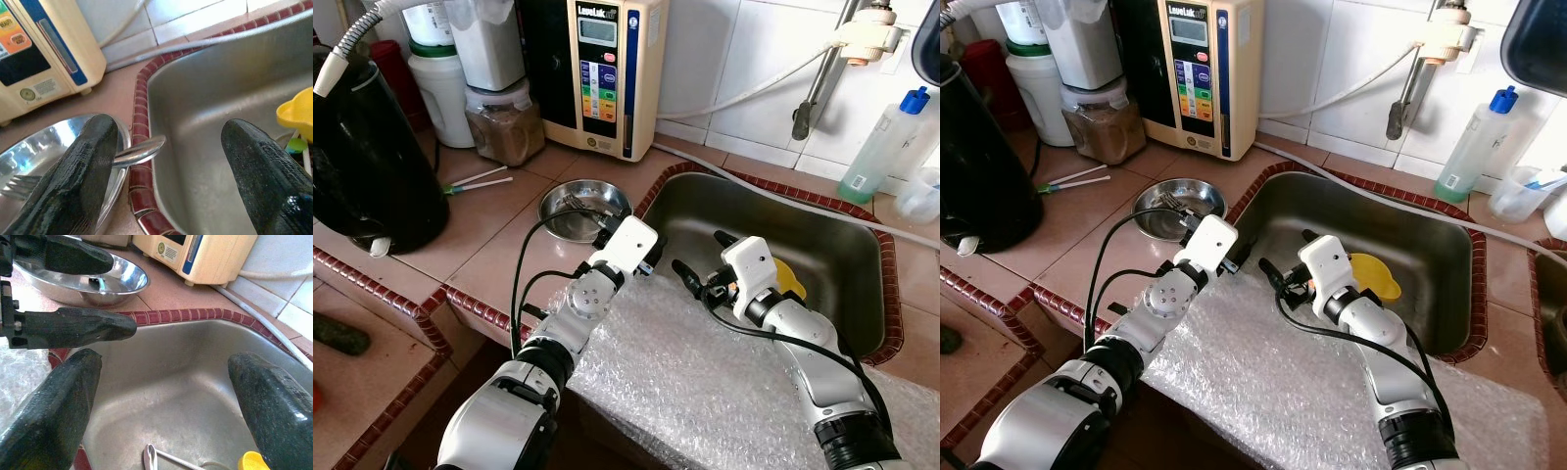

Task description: Kitchen organization

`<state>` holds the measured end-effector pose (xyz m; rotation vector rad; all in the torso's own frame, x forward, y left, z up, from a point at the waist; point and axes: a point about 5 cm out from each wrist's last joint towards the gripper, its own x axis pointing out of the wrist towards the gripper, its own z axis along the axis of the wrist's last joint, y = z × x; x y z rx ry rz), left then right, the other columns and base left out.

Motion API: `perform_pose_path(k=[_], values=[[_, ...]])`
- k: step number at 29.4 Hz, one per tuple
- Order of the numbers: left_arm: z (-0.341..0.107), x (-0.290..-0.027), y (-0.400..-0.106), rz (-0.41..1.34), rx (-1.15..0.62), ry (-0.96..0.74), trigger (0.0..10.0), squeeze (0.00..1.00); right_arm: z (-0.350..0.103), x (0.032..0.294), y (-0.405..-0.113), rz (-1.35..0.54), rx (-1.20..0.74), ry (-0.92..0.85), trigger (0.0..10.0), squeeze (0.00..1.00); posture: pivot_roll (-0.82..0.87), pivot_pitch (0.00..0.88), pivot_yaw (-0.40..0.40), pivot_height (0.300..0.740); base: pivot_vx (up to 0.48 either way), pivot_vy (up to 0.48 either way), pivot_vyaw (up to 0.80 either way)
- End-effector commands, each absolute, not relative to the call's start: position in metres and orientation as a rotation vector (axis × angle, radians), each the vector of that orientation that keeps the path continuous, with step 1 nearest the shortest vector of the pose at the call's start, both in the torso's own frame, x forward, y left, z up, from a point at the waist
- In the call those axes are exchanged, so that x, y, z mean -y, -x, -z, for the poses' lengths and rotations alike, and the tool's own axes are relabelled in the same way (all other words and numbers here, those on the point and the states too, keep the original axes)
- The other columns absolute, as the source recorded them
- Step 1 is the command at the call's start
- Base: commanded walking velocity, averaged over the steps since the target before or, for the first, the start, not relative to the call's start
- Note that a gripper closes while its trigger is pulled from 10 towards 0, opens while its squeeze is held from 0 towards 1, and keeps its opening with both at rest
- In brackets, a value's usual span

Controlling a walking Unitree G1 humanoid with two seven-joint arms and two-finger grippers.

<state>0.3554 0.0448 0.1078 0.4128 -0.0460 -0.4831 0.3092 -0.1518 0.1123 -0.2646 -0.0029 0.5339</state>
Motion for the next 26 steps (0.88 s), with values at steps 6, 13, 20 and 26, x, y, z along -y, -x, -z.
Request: perform_pose_path(k=[6,13,20,26], values=[[-0.1026,-0.0486,-0.3582,0.475,-0.014,-0.48,10.0,0.0,-0.1171,0.1499,-0.3085,-0.523,0.022,0.265,10.0,1.0,-0.07,0.0,0.023,0.74,0.0,0.0,0.0],[-0.1048,-0.0484,-0.3604,0.471,-0.015,-0.492,0.0,0.0,-0.1196,0.1498,-0.3073,-0.515,0.031,0.267,10.0,1.0,-0.06,0.0,0.028,0.74,0.0,0.0,0.0],[-0.1064,-0.0502,-0.3629,0.473,-0.026,-0.521,0.0,0.0,-0.1193,0.1468,-0.3082,-0.512,0.034,0.263,10.0,1.0,-0.04,0.009,0.039,0.74,0.0,0.0,0.0],[-0.1037,-0.0558,-0.3641,0.478,-0.054,-0.551,0.0,0.0,-0.1187,0.1437,-0.3072,-0.505,0.036,0.255,10.0,1.0,-0.04,0.01,0.046,0.74,0.0,0.0,0.0]])
